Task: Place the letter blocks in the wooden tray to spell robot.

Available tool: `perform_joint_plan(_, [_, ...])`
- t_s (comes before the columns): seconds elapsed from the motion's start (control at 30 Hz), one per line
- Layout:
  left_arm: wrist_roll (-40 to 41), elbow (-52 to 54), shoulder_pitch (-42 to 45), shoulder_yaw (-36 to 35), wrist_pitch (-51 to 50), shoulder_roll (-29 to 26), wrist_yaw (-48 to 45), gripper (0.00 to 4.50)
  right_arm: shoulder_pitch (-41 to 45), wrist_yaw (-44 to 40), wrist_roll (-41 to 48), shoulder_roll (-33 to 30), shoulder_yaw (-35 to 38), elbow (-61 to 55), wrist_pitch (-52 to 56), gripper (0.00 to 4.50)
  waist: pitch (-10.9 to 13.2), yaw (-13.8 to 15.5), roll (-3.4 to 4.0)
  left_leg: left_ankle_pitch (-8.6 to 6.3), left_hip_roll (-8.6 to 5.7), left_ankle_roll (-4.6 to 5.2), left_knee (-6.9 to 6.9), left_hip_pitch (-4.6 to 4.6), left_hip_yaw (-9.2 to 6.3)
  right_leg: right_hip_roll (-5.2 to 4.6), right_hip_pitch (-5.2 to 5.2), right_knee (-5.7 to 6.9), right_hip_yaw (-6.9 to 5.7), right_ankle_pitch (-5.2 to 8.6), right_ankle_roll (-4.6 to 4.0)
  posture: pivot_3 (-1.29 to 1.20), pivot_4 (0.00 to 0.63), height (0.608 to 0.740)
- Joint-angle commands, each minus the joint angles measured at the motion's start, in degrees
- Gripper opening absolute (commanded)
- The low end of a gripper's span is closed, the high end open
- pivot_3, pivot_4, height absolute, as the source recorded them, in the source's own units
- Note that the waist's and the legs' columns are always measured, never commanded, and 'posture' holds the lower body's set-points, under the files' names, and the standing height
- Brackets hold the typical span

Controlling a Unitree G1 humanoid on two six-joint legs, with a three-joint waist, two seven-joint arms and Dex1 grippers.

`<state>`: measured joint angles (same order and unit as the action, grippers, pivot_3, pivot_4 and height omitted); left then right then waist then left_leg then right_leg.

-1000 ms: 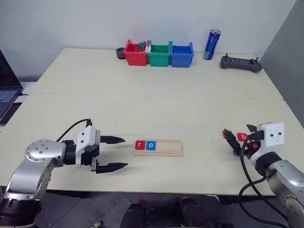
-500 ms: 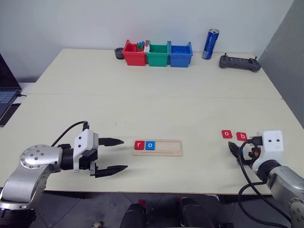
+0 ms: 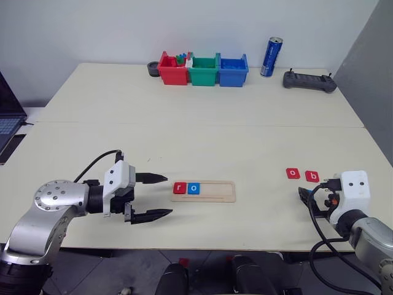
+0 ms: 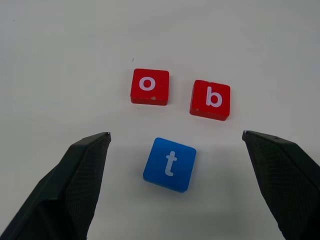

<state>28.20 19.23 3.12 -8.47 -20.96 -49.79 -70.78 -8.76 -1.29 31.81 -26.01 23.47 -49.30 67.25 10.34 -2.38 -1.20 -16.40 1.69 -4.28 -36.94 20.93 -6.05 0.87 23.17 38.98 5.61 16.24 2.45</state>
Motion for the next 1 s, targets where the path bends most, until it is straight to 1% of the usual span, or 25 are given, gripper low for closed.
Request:
perform_joint_plan(0.03, [0.8, 1.2, 1.3, 0.4, 0.4, -0.2, 0.3, 4.46, 0.6, -0.4, -1.7, -0.3, 0.1, -0.9, -2.0, 4.5, 0.0, 0.0, 0.0, 0.0, 0.0, 0.0, 0.0, 0.0, 0.0, 0.0, 0.0, 0.0, 0.0, 0.0, 0.0, 0.0, 0.15, 0.74])
perform_joint_plan(0.2, [-0.1, 0.9, 2.2, 2.0, 1.0, 0.1, 0.6, 4.46, 4.6, 0.0, -4.8, -0.3, -1.8, 5.8, -3.5, 4.5, 0.0, -0.2, 0.0, 0.0, 0.0, 0.0, -0.02, 0.0, 0.03, 0.0, 0.0, 0.0, 0.03, -0.01, 0.01, 0.0, 0.15, 0.74])
perform_joint_plan(0.5, [0.0, 0.3, 3.8, 3.1, 1.2, -0.3, 0.3, 4.46, 11.0, -0.5, -10.8, 0.0, -6.5, 18.8, -9.9, 4.5, 0.0, -0.6, 0.0, 0.0, -0.01, 0.0, 0.01, 0.01, 0.02, 0.01, 0.02, 0.0, 0.02, 0.0, -0.01, 0.0, 0.15, 0.74])
perform_joint_plan(0.63, [0.0, 0.4, 3.4, 2.8, 1.2, -0.6, 0.2, 4.46, 12.3, -0.7, -12.5, -0.2, -6.7, 22.7, -11.5, 4.5, 0.0, -0.7, 0.01, 0.0, -0.01, 0.0, 0.02, 0.03, 0.02, 0.01, 0.02, -0.01, 0.03, -0.01, -0.01, 0.0, 0.15, 0.74])
perform_joint_plan(0.87, [-0.1, 0.8, 3.1, 2.6, 1.1, -0.7, 0.5, 4.46, 14.4, -3.1, -12.7, 0.0, -5.5, 27.1, -11.7, 4.5, 0.0, -0.8, 0.02, 0.0, -0.01, 0.01, 0.01, 0.02, 0.02, 0.01, 0.02, 0.0, 0.03, -0.01, -0.01, 0.0, 0.15, 0.74])
perform_joint_plan(0.97, [-0.2, 0.8, 2.9, 2.7, 1.4, -0.6, 0.5, 4.5, 14.9, -4.0, -13.0, -0.2, -6.1, 28.7, -11.3, 3.91, 0.0, -0.9, 0.03, 0.0, -0.01, 0.01, 0.01, 0.01, 0.01, 0.01, 0.02, 0.0, 0.02, -0.01, -0.01, 0.0, 0.15, 0.74])
perform_joint_plan(1.0, [-0.3, 0.7, 2.9, 2.8, 1.5, -0.6, 0.5, 4.5, 15.0, -4.1, -13.3, -0.3, -6.4, 29.2, -11.2, 3.59, 0.0, -0.9, 0.03, 0.0, -0.01, 0.01, 0.01, 0.01, 0.02, 0.01, 0.02, 0.0, 0.02, -0.01, -0.01, 0.0, 0.15, 0.74])
